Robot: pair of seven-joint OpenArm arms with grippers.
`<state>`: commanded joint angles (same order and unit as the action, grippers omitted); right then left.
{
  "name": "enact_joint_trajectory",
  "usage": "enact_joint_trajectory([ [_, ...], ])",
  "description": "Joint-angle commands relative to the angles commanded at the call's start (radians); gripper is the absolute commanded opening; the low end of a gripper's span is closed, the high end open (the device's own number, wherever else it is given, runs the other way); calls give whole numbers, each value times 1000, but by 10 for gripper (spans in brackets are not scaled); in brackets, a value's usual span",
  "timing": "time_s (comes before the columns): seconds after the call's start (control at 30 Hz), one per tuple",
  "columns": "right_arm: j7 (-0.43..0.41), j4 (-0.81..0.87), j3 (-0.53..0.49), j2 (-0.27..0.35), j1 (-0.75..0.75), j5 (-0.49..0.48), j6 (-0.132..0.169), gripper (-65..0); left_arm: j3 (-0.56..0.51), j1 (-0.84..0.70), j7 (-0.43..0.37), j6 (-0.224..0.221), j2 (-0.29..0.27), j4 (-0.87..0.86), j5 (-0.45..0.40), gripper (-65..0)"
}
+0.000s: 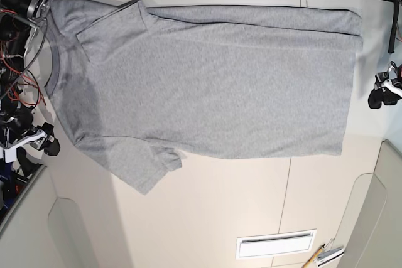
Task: Fold the T-shirt properly
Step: 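Release the edge and move both grippers to the shirt's hem side, then grasp the hem with both grippers and fold it over the shoulder edge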
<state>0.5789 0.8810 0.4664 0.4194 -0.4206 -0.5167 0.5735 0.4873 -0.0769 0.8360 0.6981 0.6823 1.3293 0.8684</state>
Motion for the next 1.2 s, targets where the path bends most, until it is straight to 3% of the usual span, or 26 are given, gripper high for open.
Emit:
enact_joint_trajectory([
  [0.2, -64, -67, -51, -2, -3, 49, -1, -317, -133, 259, -62, 0, -1, -327, -36, -242],
  [0.3, -64, -82, -51, -2, -3, 48, -1, -211, -183, 362, -85, 0, -4, -462, -36, -242],
  [0.4, -67, -94, -51, -2, -3, 45, 0, -199, -233, 426, -85, 0, -25, -545, -36, -242],
  [0.57, -66, -116, -51, -18, -3, 39, 4, -199, -260, 435, -95, 0, -85, -563, -36, -242],
  [0.77, -50, -116, -65, -58, -3, 26, 19, -201, -260, 443, -96, 0, -118, -563, -55, -242],
  [1.03, -17, -110, -235, -74, -3, -4, 26, -201, -260, 465, -109, 0, -127, -563, -75, -242],
  [1.2, -13, -110, -300, -74, -3, -7, 25, -201, -260, 468, -143, 0, -163, -563, -128, -242],
])
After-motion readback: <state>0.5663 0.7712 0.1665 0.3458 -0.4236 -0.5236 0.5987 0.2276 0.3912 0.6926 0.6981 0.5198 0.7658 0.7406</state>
